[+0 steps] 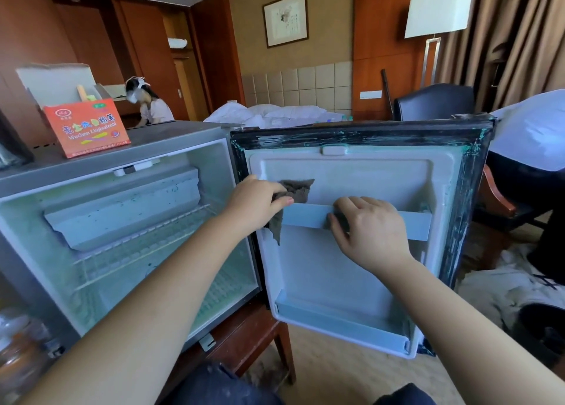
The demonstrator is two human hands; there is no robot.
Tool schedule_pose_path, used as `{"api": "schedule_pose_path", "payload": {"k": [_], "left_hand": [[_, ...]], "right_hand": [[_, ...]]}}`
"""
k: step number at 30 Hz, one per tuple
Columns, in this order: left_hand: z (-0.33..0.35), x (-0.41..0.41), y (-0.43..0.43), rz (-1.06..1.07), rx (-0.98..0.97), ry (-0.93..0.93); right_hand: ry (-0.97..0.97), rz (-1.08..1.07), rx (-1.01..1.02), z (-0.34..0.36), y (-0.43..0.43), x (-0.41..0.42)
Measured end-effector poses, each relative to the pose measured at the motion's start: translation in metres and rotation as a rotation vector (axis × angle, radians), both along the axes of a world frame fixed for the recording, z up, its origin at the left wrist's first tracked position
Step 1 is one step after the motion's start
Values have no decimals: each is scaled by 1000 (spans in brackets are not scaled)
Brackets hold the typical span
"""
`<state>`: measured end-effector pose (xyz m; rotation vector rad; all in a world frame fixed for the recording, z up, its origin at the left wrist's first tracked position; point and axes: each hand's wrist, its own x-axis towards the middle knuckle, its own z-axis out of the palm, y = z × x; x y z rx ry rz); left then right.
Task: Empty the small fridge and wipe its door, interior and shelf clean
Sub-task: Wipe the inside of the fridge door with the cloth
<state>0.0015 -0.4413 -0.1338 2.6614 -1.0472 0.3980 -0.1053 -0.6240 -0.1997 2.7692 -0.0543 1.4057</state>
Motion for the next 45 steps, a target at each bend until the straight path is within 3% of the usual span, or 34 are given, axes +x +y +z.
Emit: {"api": "schedule_pose_path", "payload": {"k": [7, 13, 17, 21, 26, 29, 31, 34, 38, 45], "left_hand": [[8, 6, 4, -32, -83, 67], [17, 2, -7, -20, 40, 2], [11, 3, -9, -28, -34, -31], [15, -3, -13, -75, -217, -65], [18, -32, -34, -306, -418, 189], [11, -30, -39, -339, -572, 374], [1, -16, -31, -273, -534, 238], [-20, 11, -10, -168, -346, -268], [-53, 21, 10, -98, -165, -542], [-77, 12, 18, -79, -144, -539]], "right_hand": [[-31, 8, -8, 0, -8, 6], [13, 46, 28, 7, -20, 6], [25, 64, 66, 8, -19, 5], [-12, 187, 252, 12, -13, 1], [-22, 294, 351, 22, 4, -2], [-27, 269, 372, 27, 7, -1], [-36, 203, 324, 35, 1, 2], [-78, 45, 264, 51, -9, 0], [-105, -23, 241, 67, 8, 13], [81, 47, -39, 52, 62, 80]]}}
